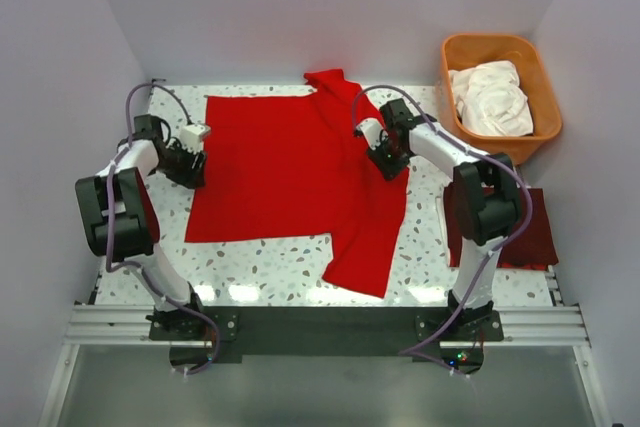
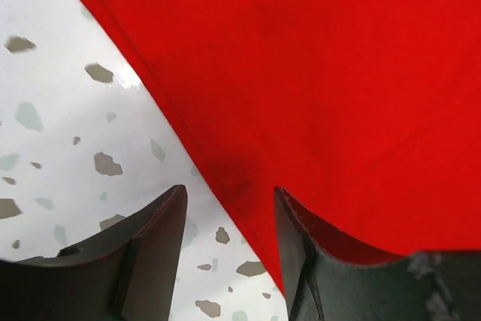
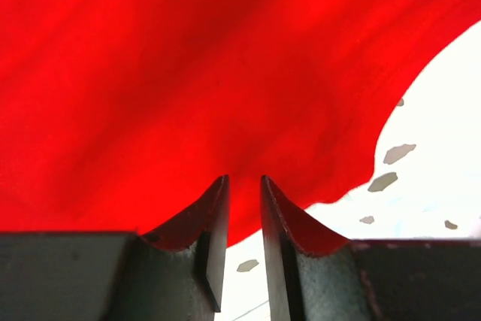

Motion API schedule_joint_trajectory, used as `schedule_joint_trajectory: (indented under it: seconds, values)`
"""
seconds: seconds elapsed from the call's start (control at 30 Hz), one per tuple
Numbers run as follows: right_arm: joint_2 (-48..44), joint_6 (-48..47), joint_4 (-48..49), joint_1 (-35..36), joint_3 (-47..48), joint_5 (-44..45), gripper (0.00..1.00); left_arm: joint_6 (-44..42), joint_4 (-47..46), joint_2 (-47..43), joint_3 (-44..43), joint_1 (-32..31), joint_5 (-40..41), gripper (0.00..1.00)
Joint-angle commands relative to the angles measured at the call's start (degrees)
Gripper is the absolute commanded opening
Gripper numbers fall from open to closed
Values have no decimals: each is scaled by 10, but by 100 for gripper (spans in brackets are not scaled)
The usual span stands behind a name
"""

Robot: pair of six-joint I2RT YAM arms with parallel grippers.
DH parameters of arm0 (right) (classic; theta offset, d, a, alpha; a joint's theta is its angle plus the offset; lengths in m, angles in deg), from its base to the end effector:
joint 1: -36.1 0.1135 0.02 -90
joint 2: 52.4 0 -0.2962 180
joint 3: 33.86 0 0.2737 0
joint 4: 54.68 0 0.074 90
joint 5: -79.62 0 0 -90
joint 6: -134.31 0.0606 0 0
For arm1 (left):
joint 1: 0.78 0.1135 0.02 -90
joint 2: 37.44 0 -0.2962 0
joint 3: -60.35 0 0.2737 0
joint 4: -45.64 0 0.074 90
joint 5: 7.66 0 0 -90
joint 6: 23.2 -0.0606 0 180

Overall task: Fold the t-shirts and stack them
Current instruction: Flatten the tshirt out

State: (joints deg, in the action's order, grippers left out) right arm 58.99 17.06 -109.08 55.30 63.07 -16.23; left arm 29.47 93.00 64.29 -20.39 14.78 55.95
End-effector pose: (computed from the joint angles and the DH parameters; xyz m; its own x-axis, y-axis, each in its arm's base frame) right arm 0.4149 0.1510 0.1957 -0.6174 -0.6973 -0.3642 -0.7250 0.6840 -0.0806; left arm 0.3763 0.0768 0.1862 -0.7619 0.3517 -0.5439 0.4775 0.8724 -0.1048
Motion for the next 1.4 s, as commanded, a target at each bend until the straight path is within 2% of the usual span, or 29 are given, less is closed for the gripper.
schedule_joint_trajectory:
  seconds: [0.0,0.13,0.2,0.37,0.47,0.57,0.67,0.73,0.93,1.13,1.37]
  values:
    - [11,8,22,5,0,43,26,39,-24,13,5,-3,38,54]
    - [24,4,28,5,-29,77,20,37,-37,13,43,-3,82,43]
    - [17,-3,28,5,-52,90,19,34,-53,-6,79,-3,127,35]
    - [-15,-7,1,9,-96,92,9,5,-89,-97,206,-3,229,14]
    - [-49,-10,-26,15,-131,76,3,-6,-76,-144,255,2,253,6]
    - [-81,-19,-62,15,-147,44,0,-2,-50,-189,256,3,224,5]
    - [-96,-15,-66,7,-121,38,0,14,-43,-217,212,0,144,13]
    - [-87,-6,-60,-1,-77,36,0,32,-31,-197,166,-9,83,18]
    - [-25,11,-58,-8,-2,37,0,78,-35,-110,95,-64,65,21]
    - [25,5,-37,-8,-3,69,0,94,-53,-54,106,-76,95,20]
    - [37,0,-46,-7,-38,88,0,69,-52,-75,202,-74,204,7]
